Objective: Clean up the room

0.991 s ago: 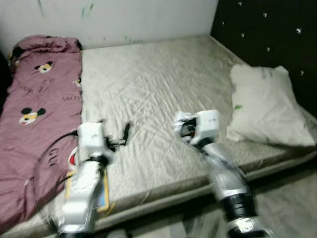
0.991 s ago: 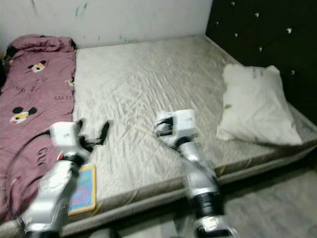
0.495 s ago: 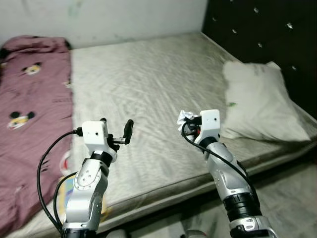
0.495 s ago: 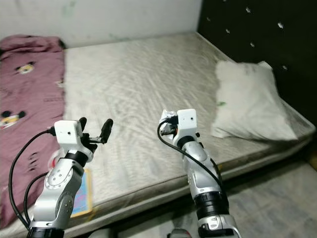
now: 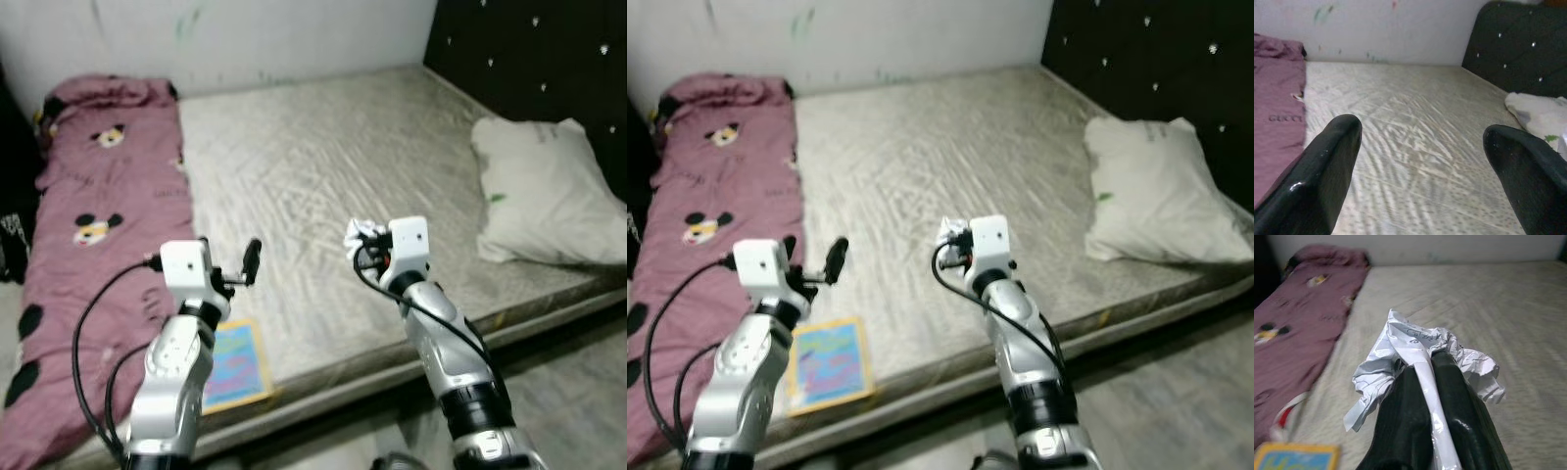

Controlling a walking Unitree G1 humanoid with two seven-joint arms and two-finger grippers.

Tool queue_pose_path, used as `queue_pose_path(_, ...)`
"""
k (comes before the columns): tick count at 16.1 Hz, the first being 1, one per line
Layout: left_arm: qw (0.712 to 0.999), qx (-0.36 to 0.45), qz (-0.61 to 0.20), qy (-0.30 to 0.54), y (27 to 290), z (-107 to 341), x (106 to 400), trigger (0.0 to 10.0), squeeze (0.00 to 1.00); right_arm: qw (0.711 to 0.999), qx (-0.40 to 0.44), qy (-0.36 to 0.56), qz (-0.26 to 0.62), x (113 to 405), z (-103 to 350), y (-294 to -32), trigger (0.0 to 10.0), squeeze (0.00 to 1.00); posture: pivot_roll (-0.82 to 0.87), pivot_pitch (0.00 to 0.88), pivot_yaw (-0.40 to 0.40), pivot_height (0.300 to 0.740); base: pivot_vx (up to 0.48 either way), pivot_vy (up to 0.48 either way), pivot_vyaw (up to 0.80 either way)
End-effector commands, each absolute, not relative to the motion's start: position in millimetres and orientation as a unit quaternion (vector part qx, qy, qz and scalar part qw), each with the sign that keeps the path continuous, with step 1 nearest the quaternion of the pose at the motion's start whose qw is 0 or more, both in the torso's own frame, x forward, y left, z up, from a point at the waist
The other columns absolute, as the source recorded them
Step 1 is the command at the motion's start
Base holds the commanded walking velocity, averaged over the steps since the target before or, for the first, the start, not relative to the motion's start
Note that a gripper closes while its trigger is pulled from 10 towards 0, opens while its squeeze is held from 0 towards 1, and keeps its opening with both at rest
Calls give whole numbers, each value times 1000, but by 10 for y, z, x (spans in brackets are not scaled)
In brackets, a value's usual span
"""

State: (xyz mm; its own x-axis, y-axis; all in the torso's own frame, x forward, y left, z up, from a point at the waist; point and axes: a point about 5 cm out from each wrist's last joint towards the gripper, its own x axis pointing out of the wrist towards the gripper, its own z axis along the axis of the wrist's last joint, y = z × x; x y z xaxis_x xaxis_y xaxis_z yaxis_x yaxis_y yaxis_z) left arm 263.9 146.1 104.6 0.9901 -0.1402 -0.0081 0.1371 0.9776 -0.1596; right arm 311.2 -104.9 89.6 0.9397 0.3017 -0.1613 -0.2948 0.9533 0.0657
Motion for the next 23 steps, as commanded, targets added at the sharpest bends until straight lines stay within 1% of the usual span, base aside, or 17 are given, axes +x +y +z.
queue_pose_path(1, 995, -74, -60, 11, 1518, 1042, 2630, 10000, 0, 984, 21, 72, 163, 3138, 972, -986, 10000, 0, -86, 15, -9, 740, 0, 480, 0)
queue_pose_path(6, 995, -77, -55, 10, 1527, 1043, 2634, 10000, 0, 983, 16, 65, 169, 3142, 987, -963, 10000, 0, -83, 14, -11, 740, 0, 480, 0)
queue_pose_path(11, 995, -80, -50, 7, 1530, 1045, 2642, 10000, 0, 983, 12, 61, 174, 3152, 998, -942, 10000, 0, -82, 7, -14, 740, 0, 480, 800)
queue_pose_path(17, 996, -73, -41, 7, 1550, 1047, 2663, 10000, 0, 982, 11, 52, 179, 3171, 1025, -919, 10000, 0, -82, 11, -15, 740, 0, 0, 0)
queue_pose_path(23, 996, -75, -39, 6, 1559, 1051, 2669, 10000, 0, 982, 6, 46, 184, 3161, 1038, -890, 10000, 0, -85, 14, -11, 740, 0, 0, 800)
